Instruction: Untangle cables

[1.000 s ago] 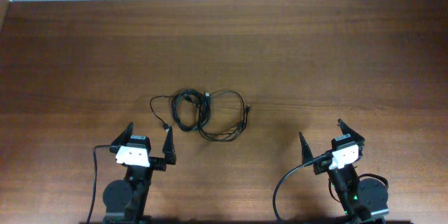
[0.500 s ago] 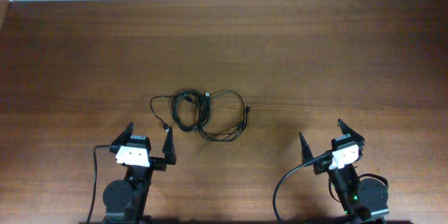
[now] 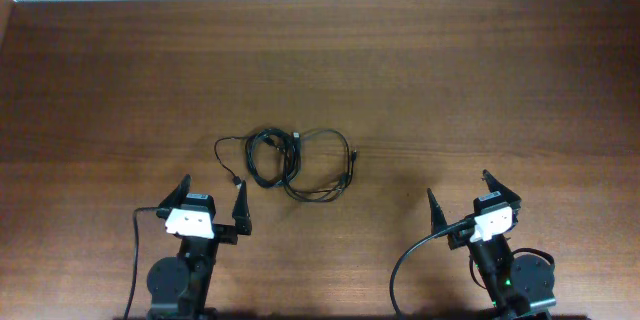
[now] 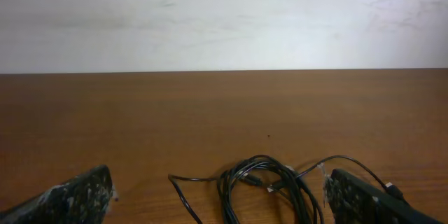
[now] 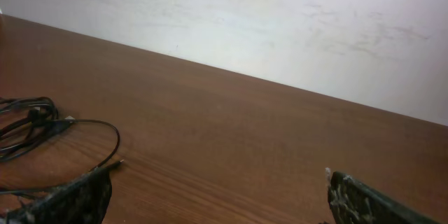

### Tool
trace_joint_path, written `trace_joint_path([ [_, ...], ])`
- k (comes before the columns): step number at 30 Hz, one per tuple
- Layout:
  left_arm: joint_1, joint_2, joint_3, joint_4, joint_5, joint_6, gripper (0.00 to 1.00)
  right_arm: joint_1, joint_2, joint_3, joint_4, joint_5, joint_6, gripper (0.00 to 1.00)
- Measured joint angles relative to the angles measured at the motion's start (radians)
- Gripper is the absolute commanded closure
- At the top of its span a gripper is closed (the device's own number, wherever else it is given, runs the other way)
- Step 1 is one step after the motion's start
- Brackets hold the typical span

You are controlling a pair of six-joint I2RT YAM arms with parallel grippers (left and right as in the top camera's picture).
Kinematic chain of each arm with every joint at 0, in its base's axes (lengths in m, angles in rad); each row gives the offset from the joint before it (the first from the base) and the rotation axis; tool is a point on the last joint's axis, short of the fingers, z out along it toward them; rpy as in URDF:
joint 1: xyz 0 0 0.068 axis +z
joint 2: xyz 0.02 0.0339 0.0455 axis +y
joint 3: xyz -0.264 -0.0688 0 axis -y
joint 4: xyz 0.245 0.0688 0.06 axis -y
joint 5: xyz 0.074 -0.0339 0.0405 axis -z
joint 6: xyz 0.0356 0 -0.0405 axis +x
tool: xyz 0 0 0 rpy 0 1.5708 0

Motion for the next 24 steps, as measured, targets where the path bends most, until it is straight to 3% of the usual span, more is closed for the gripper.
trace_joint_path([
  [24, 0.0, 0.0, 0.0, 0.001, 0.0, 0.0, 0.01, 0.0, 0.0, 0.0, -0.004, 0.069, -0.001, 0.01],
])
